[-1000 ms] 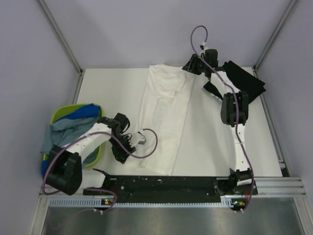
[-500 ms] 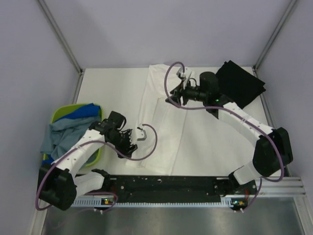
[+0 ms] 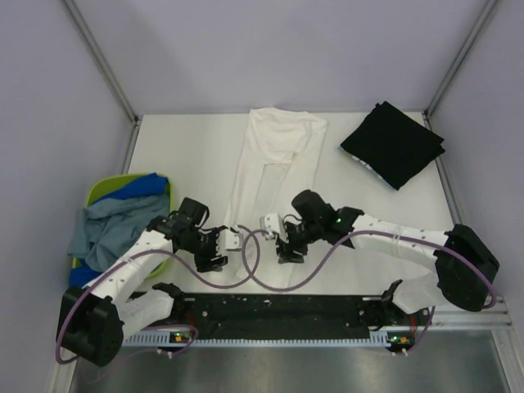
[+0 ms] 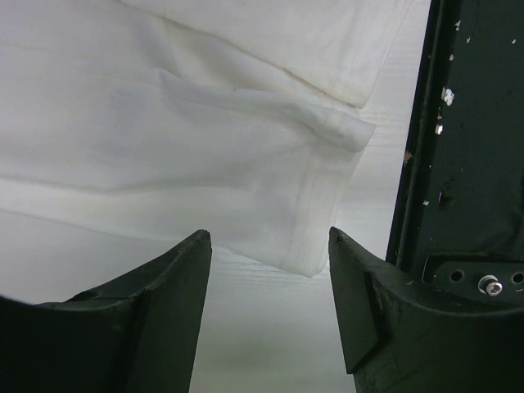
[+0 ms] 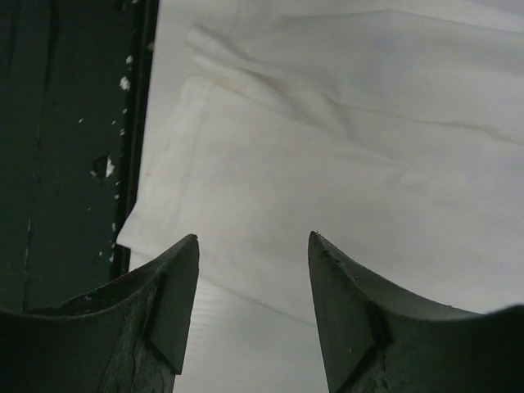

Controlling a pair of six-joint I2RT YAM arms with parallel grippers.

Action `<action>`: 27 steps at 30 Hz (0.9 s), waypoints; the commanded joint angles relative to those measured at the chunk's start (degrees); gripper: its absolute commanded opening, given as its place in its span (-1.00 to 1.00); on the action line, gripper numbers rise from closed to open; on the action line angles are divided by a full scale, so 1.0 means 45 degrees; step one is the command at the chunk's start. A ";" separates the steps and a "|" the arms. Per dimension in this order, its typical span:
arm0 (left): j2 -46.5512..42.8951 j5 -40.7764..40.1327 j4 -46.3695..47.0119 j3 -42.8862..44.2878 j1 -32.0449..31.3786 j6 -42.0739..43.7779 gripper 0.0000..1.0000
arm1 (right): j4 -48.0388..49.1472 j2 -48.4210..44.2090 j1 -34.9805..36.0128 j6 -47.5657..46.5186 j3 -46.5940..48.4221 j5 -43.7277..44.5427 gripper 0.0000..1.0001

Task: Fold and stack the t-shirts
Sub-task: Grab the bottom of the folded rectangular tshirt with both arms

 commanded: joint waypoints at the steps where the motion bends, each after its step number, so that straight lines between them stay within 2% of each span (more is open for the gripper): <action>1: 0.0232 0.0348 0.0244 -0.0185 -0.0131 0.0997 0.29 | -0.1470 0.0190 0.2156 -0.2247 -0.0311 0.1114 0.11; 7: 0.0155 0.0077 -0.0363 -0.0926 -0.0228 0.1915 0.29 | -0.1804 0.1324 0.3701 -0.2814 -0.0545 0.1467 0.11; 14: 0.0720 -0.0081 -0.0110 -0.1336 -0.0326 0.2911 0.29 | -0.1237 0.2360 0.4659 -0.2873 -0.0798 0.1975 0.09; 15: 0.0798 -0.0140 0.0065 -0.1453 -0.0346 0.3047 0.30 | -0.1237 0.2380 0.4718 -0.2874 -0.0838 0.2130 0.00; 16: 0.0857 -0.0198 0.0202 -0.1551 -0.0404 0.3204 0.30 | -0.1257 0.2419 0.4757 -0.2835 -0.0896 0.2287 -0.30; 17: 0.0935 -0.0257 0.0339 -0.1687 -0.0482 0.3321 0.29 | -0.1334 0.2420 0.4796 -0.2835 -0.0935 0.2404 -0.52; 20: 0.0975 -0.0238 0.0262 -0.1630 -0.0658 0.3439 0.21 | -0.1783 0.2128 0.4836 -0.2970 -0.1111 0.2619 -0.83; 22: 0.0956 -0.0141 0.0165 -0.1650 -0.0755 0.3556 -0.04 | -0.1998 0.1738 0.4855 -0.3068 -0.1267 0.2776 -0.95; 23: 0.0994 -0.0082 0.0126 -0.1669 -0.0853 0.3537 -0.30 | -0.2115 0.1581 0.4836 -0.3127 -0.1326 0.2757 -1.00; 25: 0.0995 -0.0217 0.0260 -0.1708 -0.1204 0.3052 -0.60 | -0.2408 0.1230 0.4836 -0.3186 -0.1385 0.2873 -1.00; 26: 0.1014 -0.0218 0.0223 -0.1708 -0.1360 0.2972 -0.87 | -0.2583 0.1073 0.4855 -0.3186 -0.1404 0.2990 -1.00; 27: 0.1014 -0.0199 0.0010 -0.1727 -0.1536 0.2893 -1.00 | -0.2662 0.0879 0.4836 -0.3167 -0.1463 0.3088 -1.00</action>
